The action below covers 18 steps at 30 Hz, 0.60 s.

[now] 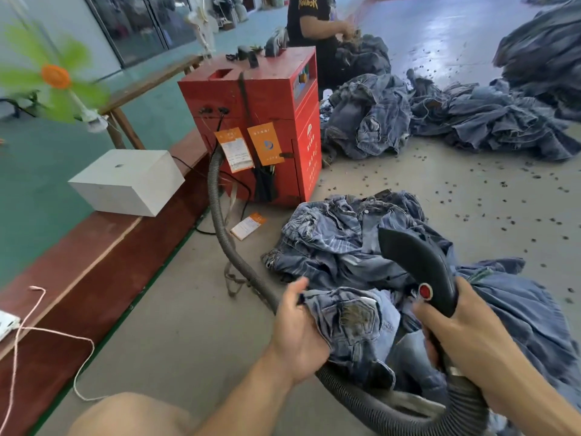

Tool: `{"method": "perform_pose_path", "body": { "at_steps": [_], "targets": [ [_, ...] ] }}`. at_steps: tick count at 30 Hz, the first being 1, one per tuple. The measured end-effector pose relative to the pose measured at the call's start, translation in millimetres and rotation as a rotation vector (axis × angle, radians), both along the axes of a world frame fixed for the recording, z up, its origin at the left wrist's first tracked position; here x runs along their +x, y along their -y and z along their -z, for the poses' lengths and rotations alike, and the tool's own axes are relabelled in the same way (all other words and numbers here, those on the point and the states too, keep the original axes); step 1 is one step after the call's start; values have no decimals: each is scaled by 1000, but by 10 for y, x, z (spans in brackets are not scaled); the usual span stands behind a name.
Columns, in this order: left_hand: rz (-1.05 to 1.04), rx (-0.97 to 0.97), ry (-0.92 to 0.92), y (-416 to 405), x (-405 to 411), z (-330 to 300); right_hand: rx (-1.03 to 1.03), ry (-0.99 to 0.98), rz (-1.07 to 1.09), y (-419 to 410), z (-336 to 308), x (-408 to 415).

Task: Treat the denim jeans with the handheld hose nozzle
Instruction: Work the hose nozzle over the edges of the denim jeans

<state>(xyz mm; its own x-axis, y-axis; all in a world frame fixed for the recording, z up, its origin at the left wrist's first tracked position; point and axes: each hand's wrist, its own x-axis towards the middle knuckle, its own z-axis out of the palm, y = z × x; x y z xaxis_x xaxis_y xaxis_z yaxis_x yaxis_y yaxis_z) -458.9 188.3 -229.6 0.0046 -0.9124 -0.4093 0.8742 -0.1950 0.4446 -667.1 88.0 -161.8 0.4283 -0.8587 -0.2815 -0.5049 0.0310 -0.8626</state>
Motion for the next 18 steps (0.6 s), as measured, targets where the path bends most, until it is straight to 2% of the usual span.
{"method": "perform_pose_path", "body": {
  "at_steps": [1, 2, 3, 8, 10, 12, 15, 18],
  "targets": [
    [-59, 92, -148, 29, -5, 11, 13, -9, -16, -28, -23, -10],
    [-97, 175, -201, 56, 9, 45, 28, -13, -37, -53, -39, -11],
    [-112, 242, -174, 75, 38, 75, 40, -17, -60, -72, -42, -8],
    [-9, 341, 158, 67, 155, 140, 44, -104, -171, -138, 18, 37],
    [-61, 361, 362, 94, 185, 181, 45, -124, -176, -151, 31, 49],
    [-126, 313, 464, 119, 178, 188, 48, -125, -194, -144, 20, 65],
    [-89, 224, 307, 111, 194, 157, 95, -88, -229, -153, -18, 99],
    [-31, 226, 104, 132, 187, 96, 103, -82, -250, -177, 3, 133]
  ]
}}
